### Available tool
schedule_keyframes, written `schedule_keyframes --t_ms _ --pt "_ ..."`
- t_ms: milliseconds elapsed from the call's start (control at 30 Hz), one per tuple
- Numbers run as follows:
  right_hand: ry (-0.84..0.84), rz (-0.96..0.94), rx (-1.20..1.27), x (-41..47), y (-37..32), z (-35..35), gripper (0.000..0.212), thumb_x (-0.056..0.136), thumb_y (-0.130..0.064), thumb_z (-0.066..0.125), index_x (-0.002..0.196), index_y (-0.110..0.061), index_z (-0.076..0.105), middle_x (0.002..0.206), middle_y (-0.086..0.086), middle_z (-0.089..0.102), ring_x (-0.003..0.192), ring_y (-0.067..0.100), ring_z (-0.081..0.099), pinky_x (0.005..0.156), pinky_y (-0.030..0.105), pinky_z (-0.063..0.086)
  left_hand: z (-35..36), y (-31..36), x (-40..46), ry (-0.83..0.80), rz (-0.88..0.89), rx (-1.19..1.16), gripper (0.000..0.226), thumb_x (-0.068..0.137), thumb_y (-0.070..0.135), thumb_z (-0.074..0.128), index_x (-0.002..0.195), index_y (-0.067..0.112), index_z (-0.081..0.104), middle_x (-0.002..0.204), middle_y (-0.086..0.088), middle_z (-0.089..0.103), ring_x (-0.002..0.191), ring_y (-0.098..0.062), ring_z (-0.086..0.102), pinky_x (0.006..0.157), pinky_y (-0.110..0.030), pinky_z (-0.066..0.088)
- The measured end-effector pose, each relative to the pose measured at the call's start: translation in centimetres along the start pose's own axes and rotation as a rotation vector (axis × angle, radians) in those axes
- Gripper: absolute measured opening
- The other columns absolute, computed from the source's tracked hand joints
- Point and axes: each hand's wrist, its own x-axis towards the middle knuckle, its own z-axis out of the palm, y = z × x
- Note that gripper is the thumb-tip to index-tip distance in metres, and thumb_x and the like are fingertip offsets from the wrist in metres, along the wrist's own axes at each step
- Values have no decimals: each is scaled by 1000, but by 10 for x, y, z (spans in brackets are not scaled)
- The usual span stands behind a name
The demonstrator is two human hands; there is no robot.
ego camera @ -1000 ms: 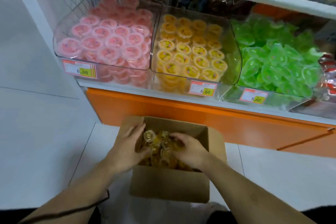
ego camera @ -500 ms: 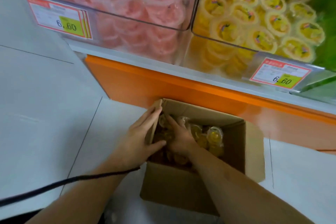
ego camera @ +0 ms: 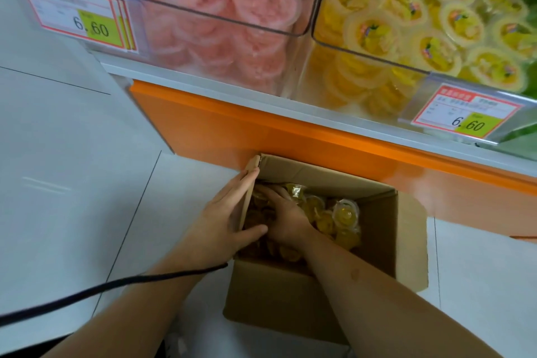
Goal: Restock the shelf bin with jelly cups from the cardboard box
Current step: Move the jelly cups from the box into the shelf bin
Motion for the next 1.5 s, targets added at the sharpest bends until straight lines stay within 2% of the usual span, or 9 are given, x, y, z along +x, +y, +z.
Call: schedule_keyframes --t_ms 233,533,667,833,933,1100,1167,1267,1500 --pt "42 -20 41 3 3 0 67 85 -31 81 145 -41 53 155 -14 38 140 14 44 107 19 37 -1 0 -1 0 -16 -18 99 88 40 80 159 56 13 164 37 16 149 14 16 122 -31 34" --pt "23 -3 206 -16 -9 -22 65 74 -32 89 130 -48 59 143 -17 46 132 8 47 110 28 47 -4 6 -2 -12 -31 -10 100 86 43 80 157 61 12 165 34 16 154 3 17 124 -44 34" --pt "2 31 240 -42 -22 -51 70 74 -31 91 130 -54 56 133 -25 44 125 2 46 85 12 42 -12 15 -5 -41 -29 42 105 83 50 80 159 58 8 168 29 14 156 -1 15 125 -47 31" --pt "63 -29 251 -89 -48 -103 65 72 -40 93 124 -58 58 133 -28 51 129 2 48 105 28 45 -33 52 -18 -81 -37 89 105 76 59 83 160 50 20 160 30 25 148 -1 29 122 -41 38" --pt "90 -47 321 -124 -73 -138 63 69 -36 96 120 -55 64 126 -25 60 121 3 57 102 27 50 -52 93 -23 -123 -29 113 107 70 60 88 158 49 28 157 27 33 145 -2 35 122 -37 37" --pt "168 -126 450 -180 -108 -179 65 64 -25 99 119 -47 70 121 -13 72 113 13 69 101 44 58 -83 183 -35 -145 32 102 112 62 60 92 152 61 25 156 23 37 133 -6 50 109 -34 50" --pt "209 -171 518 -200 -123 -189 65 61 -23 97 118 -41 72 119 -7 75 112 18 71 102 50 57 -93 215 -44 -152 69 64 104 58 65 90 141 74 28 157 22 41 128 -8 58 105 -38 54" --pt "264 -242 584 -226 -142 -205 61 65 -14 96 117 -35 73 119 -2 74 111 23 72 96 50 60 -104 248 -59 -149 116 -28 84 71 45 92 132 76 42 143 22 54 115 -8 68 98 -38 58" --pt "330 -372 827 -254 -163 -234 53 74 -4 91 120 -20 70 113 4 75 89 20 73 66 27 55 -95 287 -65 -230 -41 -732 62 88 12 72 143 40 58 139 4 67 119 -18 70 92 -45 62"
